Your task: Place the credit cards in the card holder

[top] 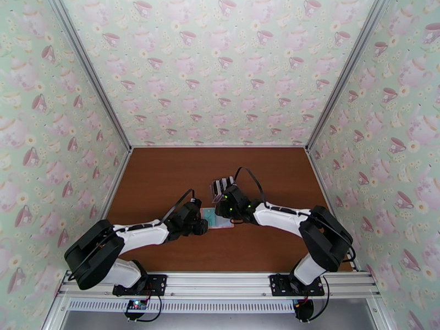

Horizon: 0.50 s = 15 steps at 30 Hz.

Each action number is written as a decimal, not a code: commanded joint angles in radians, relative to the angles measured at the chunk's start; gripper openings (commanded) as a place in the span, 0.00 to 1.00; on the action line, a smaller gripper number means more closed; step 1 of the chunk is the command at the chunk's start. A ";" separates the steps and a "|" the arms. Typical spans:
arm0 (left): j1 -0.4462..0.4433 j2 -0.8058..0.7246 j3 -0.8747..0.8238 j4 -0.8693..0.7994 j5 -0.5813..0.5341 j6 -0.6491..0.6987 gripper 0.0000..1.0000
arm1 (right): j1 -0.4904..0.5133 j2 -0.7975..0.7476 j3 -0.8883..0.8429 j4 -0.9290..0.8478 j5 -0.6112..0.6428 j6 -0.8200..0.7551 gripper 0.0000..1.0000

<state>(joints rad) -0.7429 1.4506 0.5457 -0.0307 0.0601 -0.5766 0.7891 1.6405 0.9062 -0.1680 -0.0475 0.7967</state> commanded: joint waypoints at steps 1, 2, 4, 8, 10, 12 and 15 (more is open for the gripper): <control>0.012 -0.008 -0.001 -0.037 0.020 0.001 0.47 | -0.001 0.023 0.020 0.045 -0.061 0.009 0.45; 0.013 -0.010 -0.001 -0.036 0.023 0.001 0.50 | 0.002 0.021 0.020 0.051 -0.068 0.015 0.45; 0.017 -0.013 -0.001 -0.035 0.027 0.001 0.53 | 0.007 0.013 0.019 0.059 -0.073 0.022 0.45; 0.022 -0.026 -0.001 -0.037 0.033 -0.001 0.69 | 0.016 0.001 0.023 0.072 -0.088 0.036 0.46; 0.025 -0.039 -0.001 -0.040 0.035 0.001 0.74 | 0.022 0.006 0.028 0.086 -0.101 0.044 0.46; 0.028 -0.058 -0.002 -0.047 0.034 0.001 0.76 | 0.027 0.020 0.037 0.101 -0.117 0.054 0.46; 0.032 -0.096 -0.005 -0.069 0.029 0.003 0.78 | 0.033 0.055 0.043 0.139 -0.143 0.069 0.46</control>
<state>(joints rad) -0.7193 1.3998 0.5457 -0.0608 0.0956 -0.5766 0.8131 1.6627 0.9176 -0.0814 -0.1474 0.8356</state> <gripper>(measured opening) 0.775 0.458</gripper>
